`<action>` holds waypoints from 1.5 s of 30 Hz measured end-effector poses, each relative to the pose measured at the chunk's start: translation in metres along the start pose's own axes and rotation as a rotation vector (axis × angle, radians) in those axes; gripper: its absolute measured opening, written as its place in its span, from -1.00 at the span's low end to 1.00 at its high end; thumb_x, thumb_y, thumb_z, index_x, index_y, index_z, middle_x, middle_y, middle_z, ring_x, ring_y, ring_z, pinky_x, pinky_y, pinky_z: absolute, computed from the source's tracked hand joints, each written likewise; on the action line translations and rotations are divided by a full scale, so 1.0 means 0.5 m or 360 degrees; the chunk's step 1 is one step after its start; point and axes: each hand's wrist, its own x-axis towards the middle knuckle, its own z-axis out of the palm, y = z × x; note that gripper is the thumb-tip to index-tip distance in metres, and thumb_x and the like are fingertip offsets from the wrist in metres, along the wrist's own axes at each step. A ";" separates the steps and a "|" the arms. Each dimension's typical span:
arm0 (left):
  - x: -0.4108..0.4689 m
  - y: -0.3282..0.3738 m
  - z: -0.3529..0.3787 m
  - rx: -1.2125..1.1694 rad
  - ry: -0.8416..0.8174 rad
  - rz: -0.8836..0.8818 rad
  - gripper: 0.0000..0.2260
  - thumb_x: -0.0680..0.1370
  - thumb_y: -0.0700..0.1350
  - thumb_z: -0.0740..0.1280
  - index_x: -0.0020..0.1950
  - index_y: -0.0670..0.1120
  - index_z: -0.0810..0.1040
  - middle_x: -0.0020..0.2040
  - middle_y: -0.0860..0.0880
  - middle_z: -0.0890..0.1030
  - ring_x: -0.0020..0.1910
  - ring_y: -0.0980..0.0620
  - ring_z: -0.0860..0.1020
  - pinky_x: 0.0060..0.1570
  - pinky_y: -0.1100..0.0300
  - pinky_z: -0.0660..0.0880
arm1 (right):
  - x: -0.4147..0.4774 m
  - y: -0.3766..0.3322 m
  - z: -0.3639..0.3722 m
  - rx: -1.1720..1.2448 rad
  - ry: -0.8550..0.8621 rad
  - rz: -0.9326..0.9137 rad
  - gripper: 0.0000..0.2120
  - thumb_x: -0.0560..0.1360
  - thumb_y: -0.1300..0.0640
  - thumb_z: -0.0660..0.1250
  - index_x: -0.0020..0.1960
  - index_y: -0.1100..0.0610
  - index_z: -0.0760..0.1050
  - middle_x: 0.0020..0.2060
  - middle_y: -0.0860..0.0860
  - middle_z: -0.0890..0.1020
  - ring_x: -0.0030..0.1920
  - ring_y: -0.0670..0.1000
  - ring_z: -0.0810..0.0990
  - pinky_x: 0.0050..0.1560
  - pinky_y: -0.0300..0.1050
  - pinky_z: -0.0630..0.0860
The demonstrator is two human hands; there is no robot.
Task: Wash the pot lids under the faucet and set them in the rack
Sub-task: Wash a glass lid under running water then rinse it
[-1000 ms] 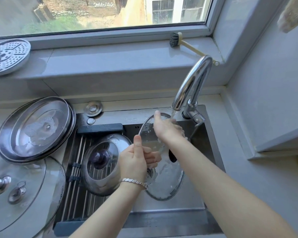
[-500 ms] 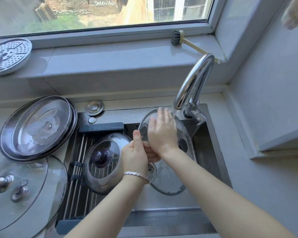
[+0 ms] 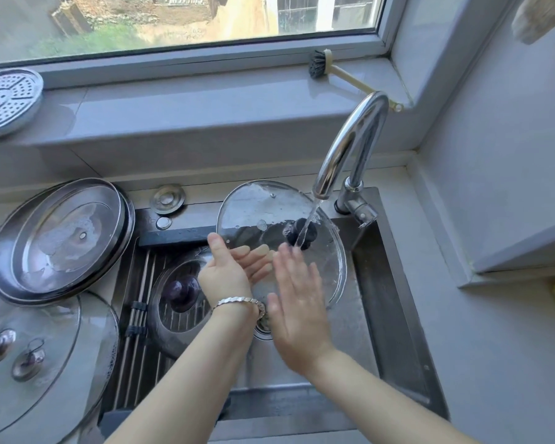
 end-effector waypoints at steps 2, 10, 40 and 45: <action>0.002 0.000 0.002 -0.0047 0.0050 -0.0001 -0.56 0.60 0.14 0.11 -0.25 -0.19 0.41 -0.47 -0.11 0.64 -0.51 -0.03 0.62 -0.46 0.23 0.57 | -0.005 -0.006 -0.002 -0.0076 -0.0137 -0.0290 -0.55 0.63 -0.01 -0.12 0.45 0.13 0.17 0.44 0.02 0.23 0.48 -0.01 0.13 0.48 -0.01 -0.02; 0.016 0.017 -0.007 -0.0267 0.0146 0.0029 -0.58 0.60 0.14 0.09 -0.21 -0.20 0.40 -0.48 -0.11 0.64 -0.48 -0.03 0.64 -0.50 0.25 0.55 | 0.002 0.010 -0.027 -0.0059 -0.0302 0.0050 -0.31 0.55 -0.25 -0.29 0.52 0.17 -0.07 0.50 0.04 0.00 0.51 -0.07 -0.13 0.48 -0.13 -0.24; -0.025 0.017 -0.055 0.0276 -0.0236 -0.0121 -0.56 0.61 0.12 0.09 -0.28 -0.20 0.37 -0.49 -0.16 0.63 -0.55 -0.03 0.61 -0.61 0.29 0.49 | 0.169 0.119 -0.114 0.0140 -0.0581 0.0413 -0.53 0.65 0.05 -0.08 0.53 0.14 -0.04 0.53 0.00 -0.02 0.52 -0.09 -0.12 0.51 -0.11 -0.18; -0.014 0.032 -0.052 0.0361 -0.0323 -0.0114 -0.57 0.62 0.09 0.07 -0.28 -0.21 0.35 -0.50 -0.17 0.62 -0.56 -0.05 0.60 -0.63 0.27 0.49 | 0.201 0.119 -0.129 0.0069 -0.0938 0.0275 -0.47 0.65 -0.02 -0.09 0.53 0.11 -0.19 0.53 -0.02 -0.17 0.51 -0.09 -0.26 0.50 -0.05 -0.26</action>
